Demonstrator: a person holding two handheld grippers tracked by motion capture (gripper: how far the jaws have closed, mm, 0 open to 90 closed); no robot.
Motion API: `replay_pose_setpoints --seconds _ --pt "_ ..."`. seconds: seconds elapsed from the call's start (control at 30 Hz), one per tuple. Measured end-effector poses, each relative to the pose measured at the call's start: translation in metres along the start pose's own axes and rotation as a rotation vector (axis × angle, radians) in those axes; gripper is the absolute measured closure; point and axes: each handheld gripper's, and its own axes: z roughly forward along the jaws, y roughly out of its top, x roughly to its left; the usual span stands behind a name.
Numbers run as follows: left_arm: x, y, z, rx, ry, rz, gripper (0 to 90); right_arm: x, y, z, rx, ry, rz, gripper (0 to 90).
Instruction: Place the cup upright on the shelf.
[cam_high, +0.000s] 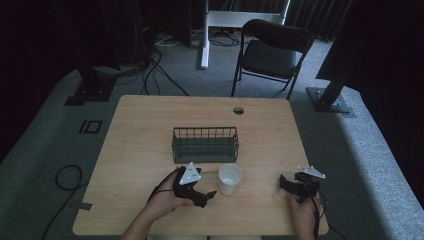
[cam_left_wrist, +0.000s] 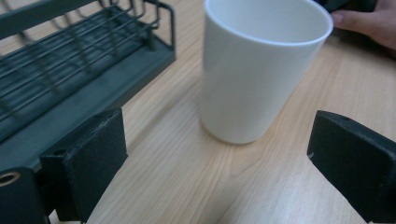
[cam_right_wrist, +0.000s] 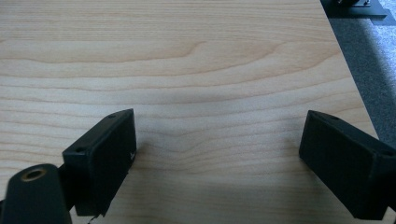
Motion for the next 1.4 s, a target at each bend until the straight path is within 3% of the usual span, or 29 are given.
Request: replay_pose_setpoints --seconds 0.37,0.63,0.93,1.1,1.3,1.4 --pt "-0.011 0.009 0.020 -0.025 -0.016 -0.008 5.0 0.000 0.000 0.000 0.000 0.000 0.000 10.5" --pt "-0.018 0.016 0.032 -0.071 -0.036 -0.017 5.0 0.000 0.000 0.000 0.000 0.000 0.001 10.5" --pt "-0.020 0.022 0.046 -0.087 -0.031 -0.007 5.0 0.000 0.000 0.000 0.000 0.000 0.001 10.5" --pt "-0.021 0.026 0.054 -0.095 -0.001 0.024 5.1 0.000 0.000 0.000 0.000 0.000 0.001 10.5" --pt "-0.022 0.031 0.058 -0.115 0.005 0.034 5.2 0.000 0.000 0.000 0.000 0.000 0.001 10.5" --pt "-0.022 0.031 0.060 -0.124 0.001 0.018 5.7 0.000 0.000 0.000 0.000 0.000 0.002 10.6"
